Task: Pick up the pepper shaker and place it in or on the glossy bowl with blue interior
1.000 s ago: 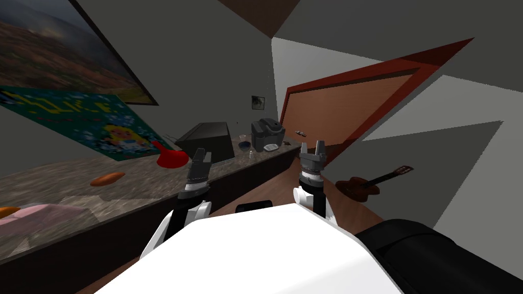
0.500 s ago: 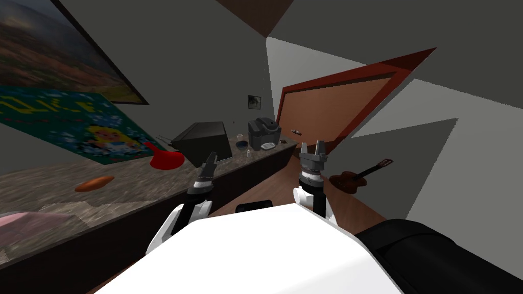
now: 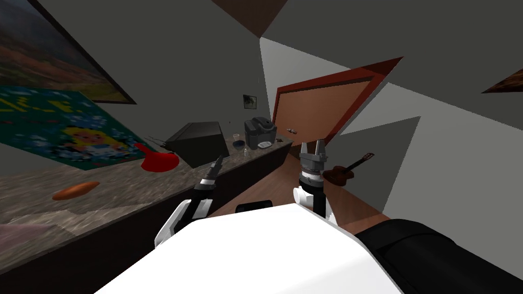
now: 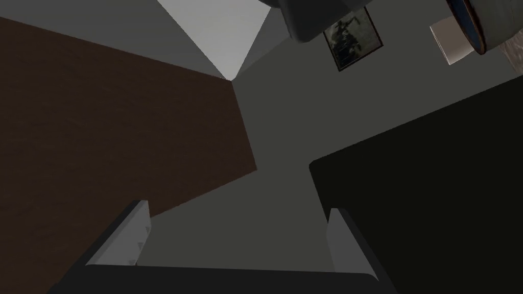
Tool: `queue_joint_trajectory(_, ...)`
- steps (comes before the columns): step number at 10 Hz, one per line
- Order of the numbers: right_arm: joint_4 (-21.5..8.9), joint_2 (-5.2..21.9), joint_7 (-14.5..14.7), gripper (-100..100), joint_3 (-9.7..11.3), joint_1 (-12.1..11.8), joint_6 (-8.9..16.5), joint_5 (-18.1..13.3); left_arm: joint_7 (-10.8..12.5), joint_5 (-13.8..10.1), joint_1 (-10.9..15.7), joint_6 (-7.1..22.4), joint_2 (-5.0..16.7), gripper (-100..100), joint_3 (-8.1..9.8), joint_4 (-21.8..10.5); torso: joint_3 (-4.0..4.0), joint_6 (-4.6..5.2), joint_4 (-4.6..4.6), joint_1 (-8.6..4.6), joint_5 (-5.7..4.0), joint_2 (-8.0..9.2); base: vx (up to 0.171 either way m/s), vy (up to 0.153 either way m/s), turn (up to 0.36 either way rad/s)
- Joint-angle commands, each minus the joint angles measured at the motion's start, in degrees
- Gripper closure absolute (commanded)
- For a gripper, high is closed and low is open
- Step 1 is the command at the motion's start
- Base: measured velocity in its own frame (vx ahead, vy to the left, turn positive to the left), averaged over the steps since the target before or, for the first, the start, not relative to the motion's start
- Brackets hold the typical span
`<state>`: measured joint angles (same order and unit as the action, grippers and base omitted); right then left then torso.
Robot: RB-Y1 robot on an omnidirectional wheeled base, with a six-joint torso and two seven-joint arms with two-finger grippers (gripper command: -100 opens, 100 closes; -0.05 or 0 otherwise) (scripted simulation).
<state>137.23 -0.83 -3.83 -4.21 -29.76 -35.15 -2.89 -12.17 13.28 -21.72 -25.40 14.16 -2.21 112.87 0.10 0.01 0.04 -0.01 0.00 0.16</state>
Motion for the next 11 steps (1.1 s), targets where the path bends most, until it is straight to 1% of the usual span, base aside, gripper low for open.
queue_joint_trajectory(1,0.0,0.0,0.0,0,0.0,0.0,0.0,0.0,-0.8,1.5,1.1,1.2,1.5,-100,0.01,-2.4,0.00,0.00,0.00,0.00,0.00,0.00,-0.036,-0.022,-0.145)
queue_joint_trajectory(4,0.0,0.0,0.0,0,0.0,0.0,0.0,0.0,-2.6,4.3,3.6,2.3,3.9,-100,-0.28,-7.3,-0.06,-0.02,-0.02,0.04,0.00,-0.11,-0.013,-0.002,-0.120)
queue_joint_trajectory(5,0.0,0.0,0.0,0,0.0,0.0,0.0,0.0,-2.6,4.3,3.6,2.3,3.9,-100,-0.28,-7.7,-0.09,-0.01,-0.03,0.07,0.01,-0.17,0.008,0.008,-0.043)
queue_joint_trajectory(6,0.0,0.0,0.0,0,0.0,0.0,0.0,0.0,-3.3,5.2,4.4,2.5,4.8,-100,-0.44,-9.5,-0.11,-0.04,-0.04,0.08,0.01,-0.19,0.017,0.002,-0.073)
queue_joint_trajectory(9,0.0,0.0,0.0,0,0.0,0.0,0.0,0.0,-5.5,7.7,6.7,2.8,7.4,-100,-1.17,-14.8,-0.21,-0.02,-0.08,0.09,0.02,-0.36,0.046,0.009,-0.140)
queue_joint_trajectory(11,0.0,0.0,0.0,0,0.0,0.0,0.0,0.0,-7.0,9.2,8.2,2.5,9.2,-100,-1.82,-18.2,-0.26,-0.03,-0.10,0.11,0.02,-0.45,0.086,0.011,-0.130)
